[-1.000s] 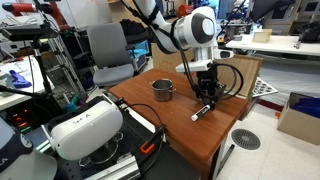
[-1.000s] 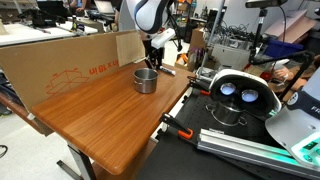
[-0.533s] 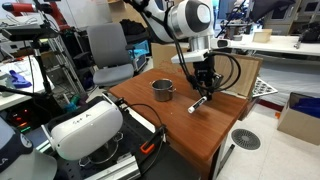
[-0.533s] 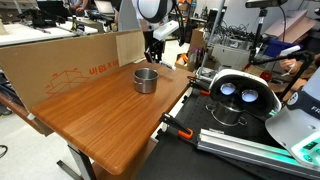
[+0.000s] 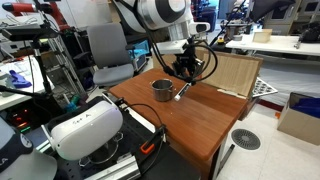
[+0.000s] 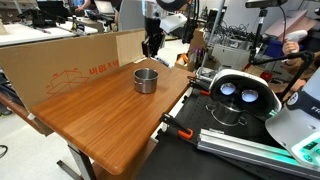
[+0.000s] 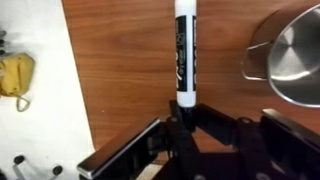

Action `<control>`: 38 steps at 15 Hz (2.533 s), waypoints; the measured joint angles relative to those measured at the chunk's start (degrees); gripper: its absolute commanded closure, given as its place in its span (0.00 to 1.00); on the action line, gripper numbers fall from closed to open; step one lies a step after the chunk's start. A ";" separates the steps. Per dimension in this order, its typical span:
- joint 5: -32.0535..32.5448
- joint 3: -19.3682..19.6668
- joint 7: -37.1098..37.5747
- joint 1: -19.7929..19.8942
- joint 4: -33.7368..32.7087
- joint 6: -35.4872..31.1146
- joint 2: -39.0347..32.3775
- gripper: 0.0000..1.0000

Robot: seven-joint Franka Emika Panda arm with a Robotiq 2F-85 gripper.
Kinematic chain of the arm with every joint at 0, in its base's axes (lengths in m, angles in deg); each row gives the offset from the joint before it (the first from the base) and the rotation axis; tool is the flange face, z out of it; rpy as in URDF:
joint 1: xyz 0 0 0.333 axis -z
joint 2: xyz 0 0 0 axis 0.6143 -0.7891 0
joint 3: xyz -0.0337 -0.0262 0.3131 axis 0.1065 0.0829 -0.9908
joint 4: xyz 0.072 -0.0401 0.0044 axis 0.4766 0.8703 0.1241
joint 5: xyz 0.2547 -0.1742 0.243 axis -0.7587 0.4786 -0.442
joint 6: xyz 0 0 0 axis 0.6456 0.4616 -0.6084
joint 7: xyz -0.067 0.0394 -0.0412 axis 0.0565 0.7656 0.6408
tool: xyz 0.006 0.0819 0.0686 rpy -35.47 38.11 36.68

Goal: Put the marker in the pot

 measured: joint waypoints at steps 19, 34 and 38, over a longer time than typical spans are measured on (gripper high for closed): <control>-13.60 -9.38 -9.22 -0.26 14.35 -16.61 14.19 0.94; 6.55 -0.14 3.40 -6.29 12.29 -23.29 6.09 0.94; 7.22 0.31 4.96 -8.37 12.30 -23.31 6.09 0.94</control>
